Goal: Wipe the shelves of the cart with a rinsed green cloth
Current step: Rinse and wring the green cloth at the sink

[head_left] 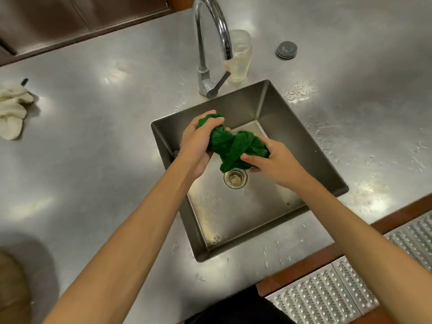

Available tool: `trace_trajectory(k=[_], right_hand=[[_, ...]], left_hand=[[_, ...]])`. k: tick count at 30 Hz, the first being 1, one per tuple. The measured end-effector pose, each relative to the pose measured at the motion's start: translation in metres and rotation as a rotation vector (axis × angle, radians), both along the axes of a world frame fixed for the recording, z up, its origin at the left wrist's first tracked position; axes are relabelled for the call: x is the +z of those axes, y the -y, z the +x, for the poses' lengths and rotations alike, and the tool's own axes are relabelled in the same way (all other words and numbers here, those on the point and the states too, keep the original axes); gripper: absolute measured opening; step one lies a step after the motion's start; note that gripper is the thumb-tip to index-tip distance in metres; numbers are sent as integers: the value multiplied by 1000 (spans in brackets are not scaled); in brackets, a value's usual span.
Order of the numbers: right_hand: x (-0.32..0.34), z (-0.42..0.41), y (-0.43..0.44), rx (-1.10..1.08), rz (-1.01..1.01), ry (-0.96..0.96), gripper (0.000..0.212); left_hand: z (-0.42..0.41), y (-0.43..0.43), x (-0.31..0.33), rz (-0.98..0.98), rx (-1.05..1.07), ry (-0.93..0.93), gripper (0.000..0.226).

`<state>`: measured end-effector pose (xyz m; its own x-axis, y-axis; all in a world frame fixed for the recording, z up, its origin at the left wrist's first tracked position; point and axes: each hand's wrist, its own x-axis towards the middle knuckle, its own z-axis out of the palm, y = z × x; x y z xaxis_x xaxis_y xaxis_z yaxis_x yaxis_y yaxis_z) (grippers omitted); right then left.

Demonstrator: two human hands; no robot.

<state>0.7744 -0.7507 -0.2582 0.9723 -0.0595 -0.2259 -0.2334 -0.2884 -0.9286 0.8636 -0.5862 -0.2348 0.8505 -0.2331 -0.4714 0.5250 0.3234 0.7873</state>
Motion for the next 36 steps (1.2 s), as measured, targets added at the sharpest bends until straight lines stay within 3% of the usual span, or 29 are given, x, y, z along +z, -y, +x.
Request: trace_trajectory(k=[2, 3, 5, 7, 11, 19, 24, 32, 36], right_hand=[[5, -14, -4, -63, -59, 28, 8], [9, -21, -5, -116, -75, 37, 13], [18, -36, -6, -214, -64, 37, 48], [30, -49, -7, -282, -37, 25, 59], [62, -75, -10, -412, -23, 104, 40], [123, -116, -8, -598, -93, 314, 53], [160, -143, 5, -733, -93, 429, 54], [193, -220, 18, -894, -245, 458, 55], [195, -260, 33, -964, -327, 456, 55]], left_hand=[[-9, -5, 4, -8, -38, 17, 33], [-14, -8, 7, -2, -65, 32, 33], [-23, -15, 11, 25, -124, 81, 32], [-34, -22, 13, 65, -171, 133, 33], [-56, -27, 17, 86, -211, 185, 35], [-91, -27, 28, 255, -395, 385, 33], [-122, -10, 37, 333, -627, 586, 31], [-188, 47, 48, 208, -1009, 713, 16], [-225, 75, 54, 157, -1160, 776, 35]])
